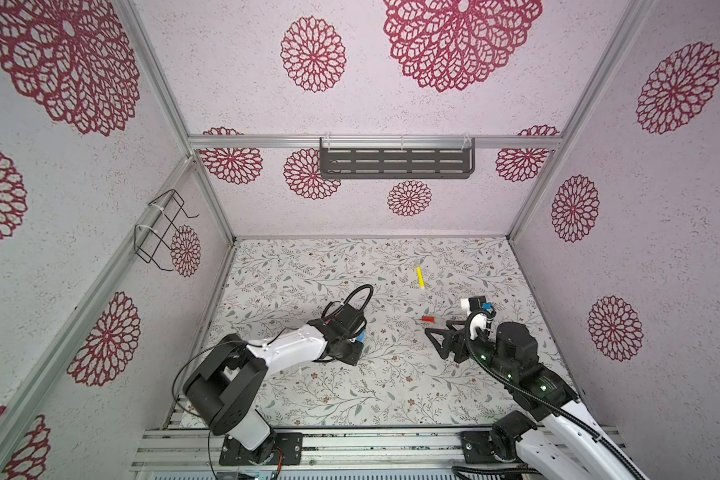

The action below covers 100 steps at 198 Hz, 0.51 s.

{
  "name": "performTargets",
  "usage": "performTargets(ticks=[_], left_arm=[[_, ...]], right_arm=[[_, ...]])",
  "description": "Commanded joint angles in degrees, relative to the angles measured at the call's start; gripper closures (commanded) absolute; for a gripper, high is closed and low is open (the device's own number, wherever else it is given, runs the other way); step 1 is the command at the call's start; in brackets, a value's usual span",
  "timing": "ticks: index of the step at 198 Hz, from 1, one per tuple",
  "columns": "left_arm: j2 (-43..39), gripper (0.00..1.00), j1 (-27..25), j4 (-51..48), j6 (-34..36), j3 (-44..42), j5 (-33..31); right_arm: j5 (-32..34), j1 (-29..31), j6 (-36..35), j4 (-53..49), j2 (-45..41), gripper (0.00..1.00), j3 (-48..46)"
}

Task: Insert the pens into the pen caps
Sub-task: 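Lift the blue marker upright with left gripper while right gripper approaches it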

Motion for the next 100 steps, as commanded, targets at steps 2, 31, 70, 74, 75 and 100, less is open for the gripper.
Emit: performTargets(ticks=[2,31,70,74,75,100], left_arm=[[-7.3,0.88,-0.3,18.9,-4.7,-5.4,10.5],[-8.7,0.89,-1.3,26.1,-8.2,-9.2,14.1],[-9.2,0.89,-4.0,32.4,-11.2,-11.7,13.7],[-9.3,0.89,-4.2,33.0,-11.5,-11.9,13.6],[-9.4,0.89,-4.3,33.2,-11.5,-11.9,13.5],[-9.7,0.89,-5.6,35.8,-12.5,-12.3,12.7]], right_arm=[[-3.5,0.2,3.0,2.7,3.9,0.12,0.7],[-13.0,0.3,7.9,15.4,7.5,0.12,-3.7],[-13.8,2.6,11.3,25.2,13.3,0.18,-5.9],[-13.7,2.9,11.7,26.1,13.8,0.18,-6.1],[-13.7,3.0,11.8,26.4,14.1,0.19,-6.2],[-13.7,3.9,13.6,31.8,17.9,0.24,-6.6]])
